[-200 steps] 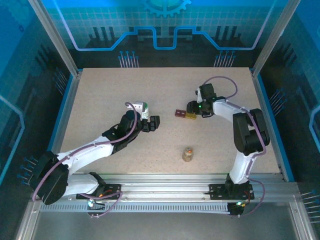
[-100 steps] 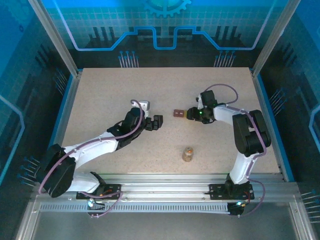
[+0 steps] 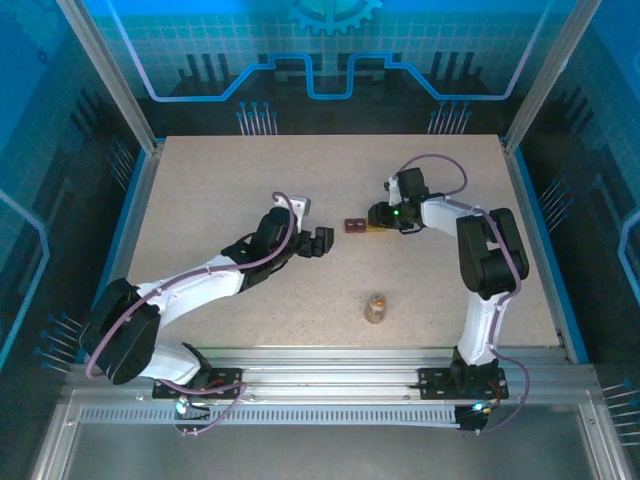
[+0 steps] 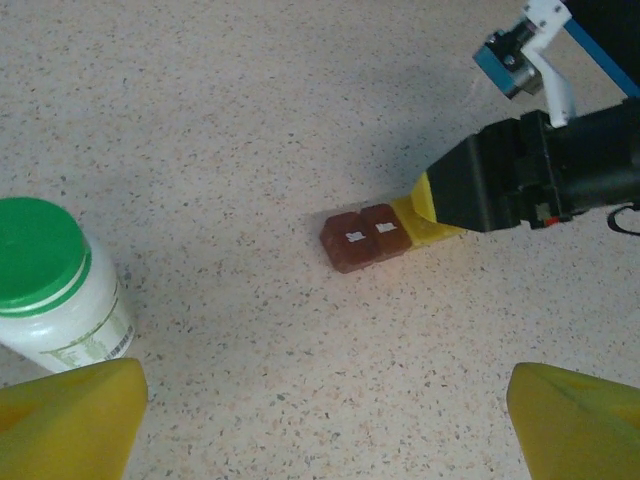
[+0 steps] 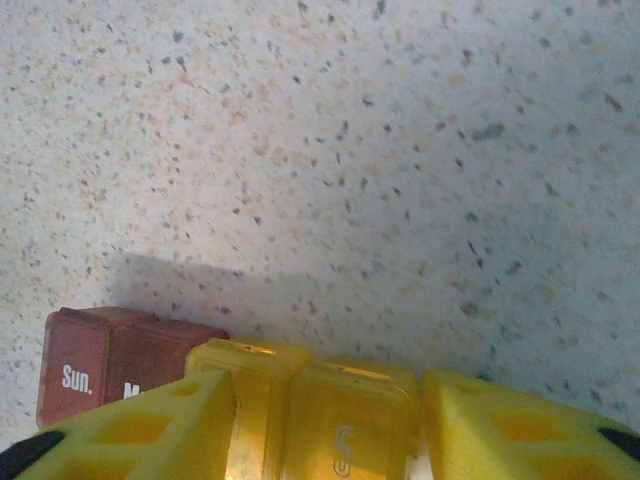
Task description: Sort the pills into containers
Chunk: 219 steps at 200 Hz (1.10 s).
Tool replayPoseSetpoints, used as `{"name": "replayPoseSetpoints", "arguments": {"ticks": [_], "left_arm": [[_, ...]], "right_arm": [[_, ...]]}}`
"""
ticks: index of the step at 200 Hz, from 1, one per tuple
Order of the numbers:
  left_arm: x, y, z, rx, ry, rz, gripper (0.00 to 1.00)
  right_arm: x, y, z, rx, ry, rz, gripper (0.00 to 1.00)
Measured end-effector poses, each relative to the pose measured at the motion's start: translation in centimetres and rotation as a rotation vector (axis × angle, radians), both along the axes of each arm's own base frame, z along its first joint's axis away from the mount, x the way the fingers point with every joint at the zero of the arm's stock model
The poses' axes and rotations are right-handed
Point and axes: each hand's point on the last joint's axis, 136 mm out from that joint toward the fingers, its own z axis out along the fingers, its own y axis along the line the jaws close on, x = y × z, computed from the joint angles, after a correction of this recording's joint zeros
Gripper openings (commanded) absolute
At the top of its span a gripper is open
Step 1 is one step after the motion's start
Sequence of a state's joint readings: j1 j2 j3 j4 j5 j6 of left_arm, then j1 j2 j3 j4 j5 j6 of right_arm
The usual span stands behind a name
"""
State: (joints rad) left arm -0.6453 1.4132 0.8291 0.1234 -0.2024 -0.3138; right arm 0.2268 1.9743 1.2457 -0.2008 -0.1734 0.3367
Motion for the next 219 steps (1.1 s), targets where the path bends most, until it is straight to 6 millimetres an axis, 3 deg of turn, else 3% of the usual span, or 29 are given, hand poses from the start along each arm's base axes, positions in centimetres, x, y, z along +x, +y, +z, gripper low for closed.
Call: {"name": "replayPoseSetpoints", "arguments": {"ticks": [55, 83, 111, 141, 184, 219], "left_arm": [[0.7, -0.6, -0.1, 0.021, 0.002, -0.013, 0.94], [1.3, -1.2, -1.1, 0.061, 0.023, -0.032, 0.82], [2.8, -2.8, -1.3, 0.121, 0.029, -0.082, 0.81], [4.7, -5.0, -1.8, 0.231, -0.004, -0.202, 0.76], [5.5, -7.6, -3.8, 0.381, -0.037, -0.451, 0.76], [7.7, -7.2, -4.4, 0.366, -0.031, -0.556, 0.71]], "right_arm": [[1.6, 1.2, 0.1, 0.028, -0.003, 0.05, 0.53], [2.2, 1.5, 0.1, 0.024, -0.007, 0.071, 0.56], [2.0, 1.5, -0.2, 0.027, -0.004, 0.075, 0.56], [2.1, 1.7, -0.1, 0.044, -0.015, 0.08, 0.54], [2.0, 1.9, -0.1, 0.057, -0.013, 0.088, 0.5], [2.0, 2.2, 0.0, 0.057, 0.009, 0.107, 0.49]]}}
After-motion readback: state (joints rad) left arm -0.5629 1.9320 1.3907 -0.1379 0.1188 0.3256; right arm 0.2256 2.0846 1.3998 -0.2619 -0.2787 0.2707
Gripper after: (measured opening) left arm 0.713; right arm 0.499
